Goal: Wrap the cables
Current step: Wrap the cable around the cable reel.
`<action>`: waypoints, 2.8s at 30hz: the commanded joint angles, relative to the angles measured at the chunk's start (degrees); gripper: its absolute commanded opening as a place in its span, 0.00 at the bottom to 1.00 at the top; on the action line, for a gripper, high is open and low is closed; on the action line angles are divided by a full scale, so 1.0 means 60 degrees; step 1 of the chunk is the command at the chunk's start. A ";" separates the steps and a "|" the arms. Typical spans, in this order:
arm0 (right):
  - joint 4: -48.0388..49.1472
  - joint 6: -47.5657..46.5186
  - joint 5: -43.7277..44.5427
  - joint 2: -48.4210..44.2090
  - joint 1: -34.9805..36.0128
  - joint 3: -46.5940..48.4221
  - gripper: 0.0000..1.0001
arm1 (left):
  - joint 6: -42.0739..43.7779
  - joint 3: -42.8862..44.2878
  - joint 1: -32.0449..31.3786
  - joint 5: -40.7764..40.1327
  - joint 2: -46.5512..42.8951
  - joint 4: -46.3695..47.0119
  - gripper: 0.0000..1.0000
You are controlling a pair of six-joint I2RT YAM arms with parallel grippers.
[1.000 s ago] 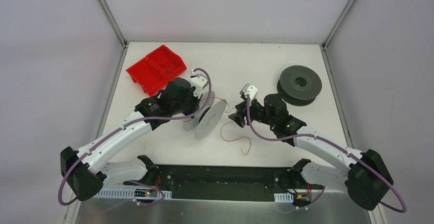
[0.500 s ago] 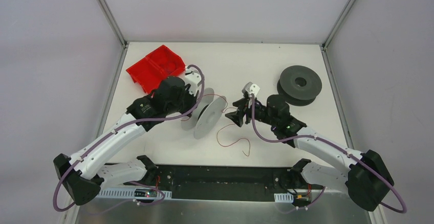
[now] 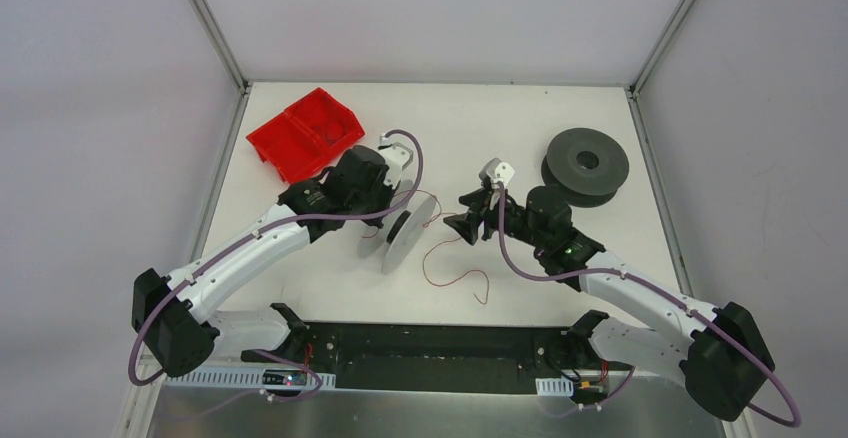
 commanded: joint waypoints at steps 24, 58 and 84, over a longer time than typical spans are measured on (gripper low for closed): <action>-0.0585 0.1223 -0.2367 0.2819 -0.0782 0.2264 0.29 | 0.0553 -0.0193 0.0207 0.0617 -0.0306 0.0714 0.00; -0.0728 0.0920 -0.1761 0.2283 -0.0781 0.2174 0.00 | -0.0511 -0.0556 0.0287 0.0323 -0.0402 0.0365 0.35; -0.0822 0.0945 -0.1987 0.2162 -0.0774 0.2018 0.00 | -0.0469 -0.0864 0.0290 -0.0052 -0.0085 0.0756 0.17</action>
